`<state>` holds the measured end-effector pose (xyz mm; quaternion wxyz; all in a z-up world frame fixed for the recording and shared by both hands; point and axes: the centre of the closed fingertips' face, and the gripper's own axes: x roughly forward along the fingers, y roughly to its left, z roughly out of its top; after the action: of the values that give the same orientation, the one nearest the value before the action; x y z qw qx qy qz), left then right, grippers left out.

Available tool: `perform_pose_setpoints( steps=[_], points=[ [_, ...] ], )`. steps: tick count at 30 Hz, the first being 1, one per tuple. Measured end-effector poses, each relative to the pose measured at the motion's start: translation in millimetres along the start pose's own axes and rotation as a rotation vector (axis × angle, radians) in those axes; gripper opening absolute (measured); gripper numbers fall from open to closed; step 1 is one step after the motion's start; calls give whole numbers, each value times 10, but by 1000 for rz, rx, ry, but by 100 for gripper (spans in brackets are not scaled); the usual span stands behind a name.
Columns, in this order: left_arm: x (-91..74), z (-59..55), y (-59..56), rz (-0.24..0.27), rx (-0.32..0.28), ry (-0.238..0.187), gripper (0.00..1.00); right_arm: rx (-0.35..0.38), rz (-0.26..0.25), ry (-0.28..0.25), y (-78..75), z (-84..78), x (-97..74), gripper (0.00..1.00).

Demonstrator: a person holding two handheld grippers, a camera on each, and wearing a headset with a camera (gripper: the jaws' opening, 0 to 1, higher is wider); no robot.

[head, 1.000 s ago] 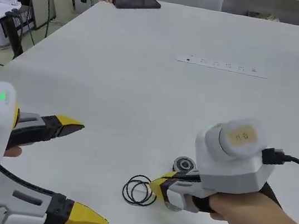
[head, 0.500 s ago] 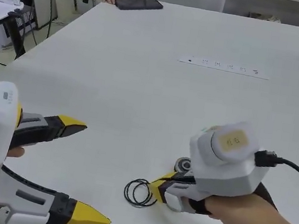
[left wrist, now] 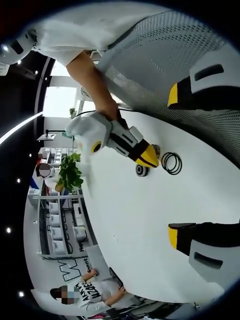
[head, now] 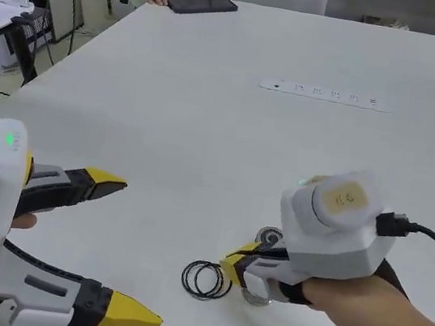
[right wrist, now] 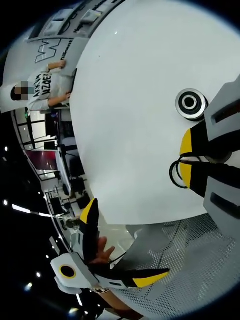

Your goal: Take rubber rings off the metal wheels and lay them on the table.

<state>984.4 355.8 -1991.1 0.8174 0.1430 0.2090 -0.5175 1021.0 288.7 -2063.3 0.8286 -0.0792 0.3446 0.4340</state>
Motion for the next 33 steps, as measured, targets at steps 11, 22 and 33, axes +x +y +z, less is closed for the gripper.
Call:
perform_pose_setpoints(
  steps=[11, 22, 33],
  points=[
    [-21, 87, -29, -26, 27, 0, 93, -4, -44, -98, -185, 287, -235, 1],
    [-59, 338, 89, -34, 87, -9, 93, 78, -107, -176, -479, 389, -479, 2],
    [149, 766, 153, -82, 176, -52, 93, 213, -138, -175, -809, 150, -594, 1]
  ],
)
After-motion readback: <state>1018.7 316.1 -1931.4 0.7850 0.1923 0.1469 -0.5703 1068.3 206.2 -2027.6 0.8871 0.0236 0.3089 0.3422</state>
